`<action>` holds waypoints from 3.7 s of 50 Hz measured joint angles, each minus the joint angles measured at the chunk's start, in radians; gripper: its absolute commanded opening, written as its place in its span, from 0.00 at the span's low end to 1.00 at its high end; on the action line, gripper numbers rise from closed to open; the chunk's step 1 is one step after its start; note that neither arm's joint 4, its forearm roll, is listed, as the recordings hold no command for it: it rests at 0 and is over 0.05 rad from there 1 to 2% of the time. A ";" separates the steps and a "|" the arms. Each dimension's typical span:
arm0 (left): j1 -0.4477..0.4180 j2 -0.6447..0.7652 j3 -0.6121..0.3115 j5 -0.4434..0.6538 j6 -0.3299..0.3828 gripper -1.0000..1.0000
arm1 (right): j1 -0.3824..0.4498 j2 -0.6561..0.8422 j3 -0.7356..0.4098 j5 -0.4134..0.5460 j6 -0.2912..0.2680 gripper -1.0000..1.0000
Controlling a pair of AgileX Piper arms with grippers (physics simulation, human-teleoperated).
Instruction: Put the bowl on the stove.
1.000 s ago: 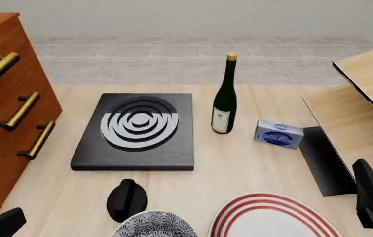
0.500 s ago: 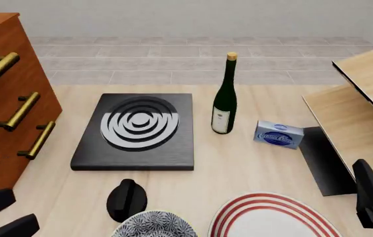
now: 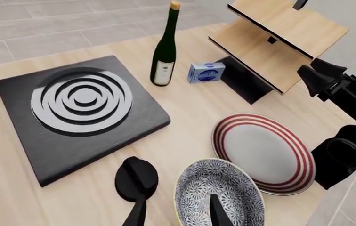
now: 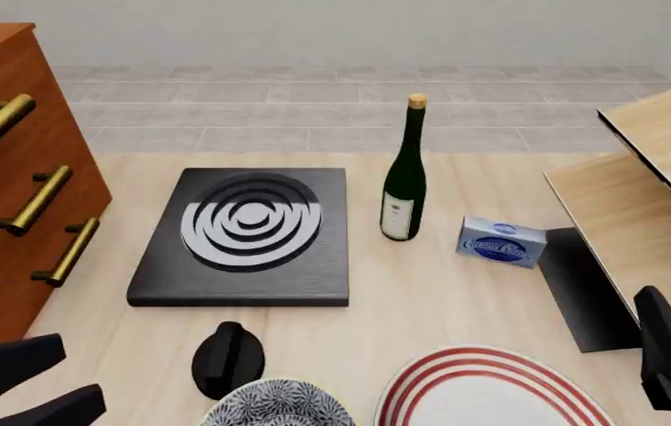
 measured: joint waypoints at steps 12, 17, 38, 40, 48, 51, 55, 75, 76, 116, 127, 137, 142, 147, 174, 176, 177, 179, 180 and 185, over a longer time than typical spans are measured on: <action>-0.030 0.030 0.010 -0.023 0.006 1.00 | 0.000 0.000 0.000 0.000 0.000 1.00; -0.043 0.046 0.010 -0.032 0.010 1.00 | 0.000 0.000 0.000 0.000 0.000 1.00; -0.059 0.084 0.022 -0.063 0.019 1.00 | 0.000 0.000 0.000 0.000 0.000 1.00; -0.059 0.085 0.027 -0.067 0.019 1.00 | 0.000 0.000 0.000 0.000 0.000 1.00; -0.060 0.095 0.047 -0.087 0.022 1.00 | 0.000 0.000 0.000 0.000 0.000 1.00; -0.062 0.099 0.056 -0.096 0.023 1.00 | 0.000 0.000 0.000 0.000 0.000 1.00; -0.064 0.105 0.067 -0.105 0.024 1.00 | 0.000 0.000 0.000 0.000 0.000 1.00; -0.081 0.160 0.112 -0.188 0.034 1.00 | 0.000 0.000 0.000 0.000 0.000 1.00; -0.081 0.164 0.114 -0.194 0.035 1.00 | 0.000 0.000 0.000 0.000 0.000 1.00; -0.099 0.248 0.199 -0.332 0.048 1.00 | 0.000 0.000 0.000 0.000 0.000 1.00; -0.109 0.277 0.218 -0.369 0.051 1.00 | 0.000 0.000 0.000 0.000 0.000 1.00; -0.111 0.311 0.236 -0.412 0.059 1.00 | 0.000 0.000 0.000 0.000 0.000 1.00; -0.112 0.332 0.250 -0.443 0.063 1.00 | 0.000 0.000 0.000 0.000 0.000 1.00; -0.115 0.361 0.266 -0.482 0.065 1.00 | 0.000 0.000 0.000 0.000 0.000 1.00; -0.104 0.510 0.334 -0.668 0.075 1.00 | 0.000 0.000 0.000 0.000 0.000 1.00; -0.102 0.516 0.337 -0.675 0.076 1.00 | 0.000 0.000 0.000 0.000 0.000 1.00; -0.101 0.519 0.338 -0.679 0.076 1.00 | 0.000 0.000 0.000 0.000 0.000 1.00; -0.100 0.526 0.340 -0.686 0.077 1.00 | 0.000 0.000 0.000 0.000 0.000 1.00; -0.099 0.530 0.341 -0.690 0.077 1.00 | 0.000 0.000 0.000 0.000 0.000 1.00; -0.097 0.553 0.345 -0.715 0.081 1.00 | 0.000 0.000 0.000 0.000 0.000 1.00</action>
